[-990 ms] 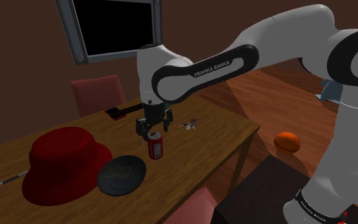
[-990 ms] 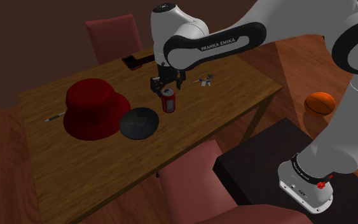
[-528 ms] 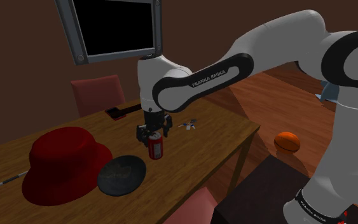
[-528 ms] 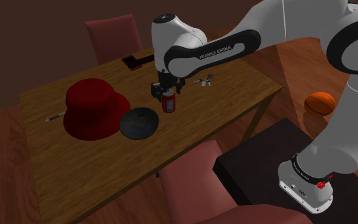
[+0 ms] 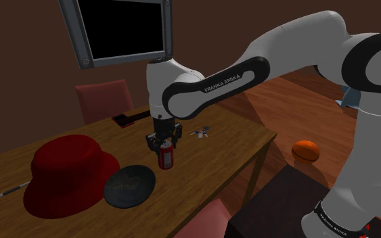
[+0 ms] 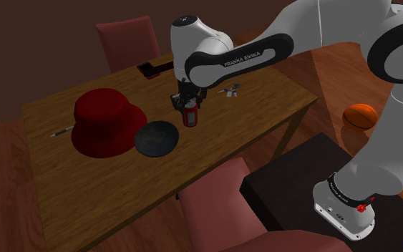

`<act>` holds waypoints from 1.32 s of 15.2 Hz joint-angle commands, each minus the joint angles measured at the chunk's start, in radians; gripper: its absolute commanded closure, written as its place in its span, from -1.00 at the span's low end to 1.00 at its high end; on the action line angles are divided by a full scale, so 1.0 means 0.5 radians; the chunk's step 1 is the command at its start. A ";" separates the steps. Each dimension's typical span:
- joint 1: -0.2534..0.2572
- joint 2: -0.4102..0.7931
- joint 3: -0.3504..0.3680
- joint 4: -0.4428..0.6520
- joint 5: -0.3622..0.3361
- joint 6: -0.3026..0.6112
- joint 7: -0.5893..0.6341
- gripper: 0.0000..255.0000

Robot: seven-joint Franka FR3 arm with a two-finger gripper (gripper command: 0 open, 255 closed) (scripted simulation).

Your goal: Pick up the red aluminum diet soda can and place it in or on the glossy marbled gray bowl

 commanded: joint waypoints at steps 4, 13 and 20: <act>0.000 0.001 0.000 0.000 0.000 -0.001 0.000 1.00; -0.005 -0.051 0.010 0.095 0.030 -0.143 -0.020 1.00; -0.006 -0.093 0.019 0.231 0.055 -0.316 -0.038 1.00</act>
